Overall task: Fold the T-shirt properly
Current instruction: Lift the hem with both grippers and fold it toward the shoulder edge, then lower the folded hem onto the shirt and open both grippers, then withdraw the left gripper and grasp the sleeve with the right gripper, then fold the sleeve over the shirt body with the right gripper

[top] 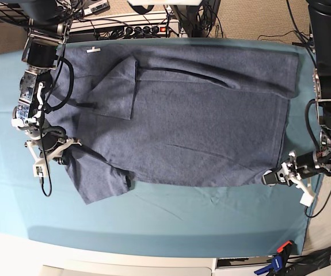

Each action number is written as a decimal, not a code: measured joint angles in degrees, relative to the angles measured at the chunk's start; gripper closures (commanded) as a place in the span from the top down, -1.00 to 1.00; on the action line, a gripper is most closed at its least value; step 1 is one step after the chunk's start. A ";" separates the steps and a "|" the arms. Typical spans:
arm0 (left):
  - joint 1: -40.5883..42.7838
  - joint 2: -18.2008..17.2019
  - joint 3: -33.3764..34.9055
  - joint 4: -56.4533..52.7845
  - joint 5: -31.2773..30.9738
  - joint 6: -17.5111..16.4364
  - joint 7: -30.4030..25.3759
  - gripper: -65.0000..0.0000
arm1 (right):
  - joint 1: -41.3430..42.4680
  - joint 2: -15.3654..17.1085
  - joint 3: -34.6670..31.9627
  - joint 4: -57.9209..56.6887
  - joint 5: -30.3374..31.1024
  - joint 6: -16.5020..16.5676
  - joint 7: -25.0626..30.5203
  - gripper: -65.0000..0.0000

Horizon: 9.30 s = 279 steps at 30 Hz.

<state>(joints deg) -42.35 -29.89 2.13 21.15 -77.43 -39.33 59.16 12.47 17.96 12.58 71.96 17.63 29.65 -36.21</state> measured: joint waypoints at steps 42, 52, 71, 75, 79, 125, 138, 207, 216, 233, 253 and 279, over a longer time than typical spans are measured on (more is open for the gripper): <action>19.34 -10.36 0.11 16.57 -6.43 -0.20 8.98 -1.00 | -12.04 9.31 -0.26 3.17 7.74 4.26 -2.25 -1.00; 20.24 -11.06 0.11 17.16 -6.45 -0.20 9.07 -1.00 | -20.04 9.49 -0.17 13.31 7.82 4.07 -5.33 -1.00; 20.26 -12.55 0.11 17.16 -6.67 -0.39 9.68 -1.00 | -22.97 9.35 5.01 13.94 8.87 4.50 -7.10 -1.00; 20.94 -12.55 0.11 17.38 -6.69 -0.39 9.66 -1.00 | -23.85 9.35 5.05 13.99 9.29 4.46 -7.04 -1.00; 23.32 -12.68 0.11 18.43 -6.84 -0.39 9.42 -1.00 | -24.57 9.35 5.11 14.21 9.44 4.26 -6.86 -1.00; 25.46 -17.42 0.11 24.39 -6.38 -0.39 8.28 -0.25 | -13.57 -5.42 5.68 18.49 -4.00 -8.92 -7.52 0.24; 25.40 -17.40 0.11 24.57 -6.40 -0.39 8.26 -0.25 | 0.24 -6.38 5.81 -1.25 6.12 -6.05 -10.60 0.24; 23.50 -17.79 -5.49 24.55 -6.36 -0.37 7.69 -0.25 | -30.40 -1.62 5.64 37.62 24.92 9.01 -36.65 -0.42; 23.43 -23.91 -14.67 24.55 -6.19 -0.37 7.72 -0.25 | -30.08 -1.77 5.64 37.64 33.44 10.05 -36.24 -0.42; 23.58 -28.04 -20.22 24.48 -6.19 -0.37 7.69 -0.25 | -16.76 -6.88 6.29 37.66 20.65 8.96 -26.93 -0.57; 23.58 -27.28 -20.22 24.46 -6.21 -0.39 7.69 -0.25 | -14.40 -9.77 6.49 24.02 4.52 -7.26 -23.17 -1.00; 23.58 -26.95 -20.22 24.48 -6.19 -0.39 7.69 -0.25 | -19.15 -10.34 6.38 24.02 40.11 10.08 -44.37 -1.00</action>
<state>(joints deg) -18.76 -56.84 -18.09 45.63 -83.61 -39.72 66.85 -6.68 7.62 18.96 95.98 57.74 39.72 -80.58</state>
